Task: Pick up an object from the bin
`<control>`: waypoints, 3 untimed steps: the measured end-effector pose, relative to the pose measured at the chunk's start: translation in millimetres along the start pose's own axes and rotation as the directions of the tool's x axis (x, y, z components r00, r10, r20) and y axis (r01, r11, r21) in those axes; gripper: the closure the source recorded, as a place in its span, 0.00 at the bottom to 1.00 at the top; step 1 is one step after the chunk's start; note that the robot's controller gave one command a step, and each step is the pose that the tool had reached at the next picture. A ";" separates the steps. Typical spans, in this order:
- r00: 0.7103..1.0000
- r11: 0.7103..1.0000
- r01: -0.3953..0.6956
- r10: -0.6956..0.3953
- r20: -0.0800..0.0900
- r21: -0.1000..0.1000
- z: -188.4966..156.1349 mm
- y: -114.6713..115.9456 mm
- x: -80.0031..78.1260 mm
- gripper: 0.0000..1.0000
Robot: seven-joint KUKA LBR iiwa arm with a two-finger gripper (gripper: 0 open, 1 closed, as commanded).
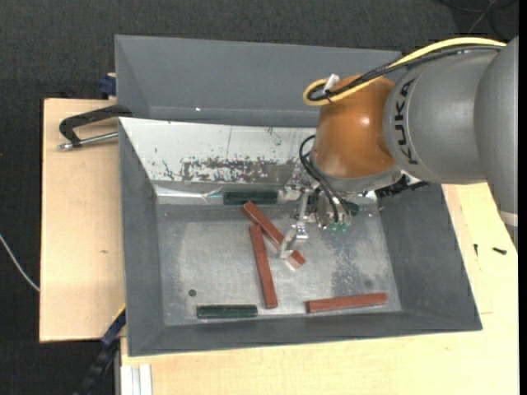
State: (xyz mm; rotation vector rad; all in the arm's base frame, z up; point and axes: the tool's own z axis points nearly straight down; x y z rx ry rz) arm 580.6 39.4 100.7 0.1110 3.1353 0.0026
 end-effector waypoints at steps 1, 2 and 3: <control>0.964 0.964 -0.267 0.267 0.001 -0.006 22.6 -8.9 31.0 1.00; 0.963 0.963 -0.268 0.268 0.000 -0.006 22.6 -9.0 31.0 1.00; 0.973 0.973 -0.231 0.231 0.006 -0.002 -138.0 -1.9 24.0 1.00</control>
Offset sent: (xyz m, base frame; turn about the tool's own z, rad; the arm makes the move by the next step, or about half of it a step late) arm 0.0000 0.0000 0.0000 0.0000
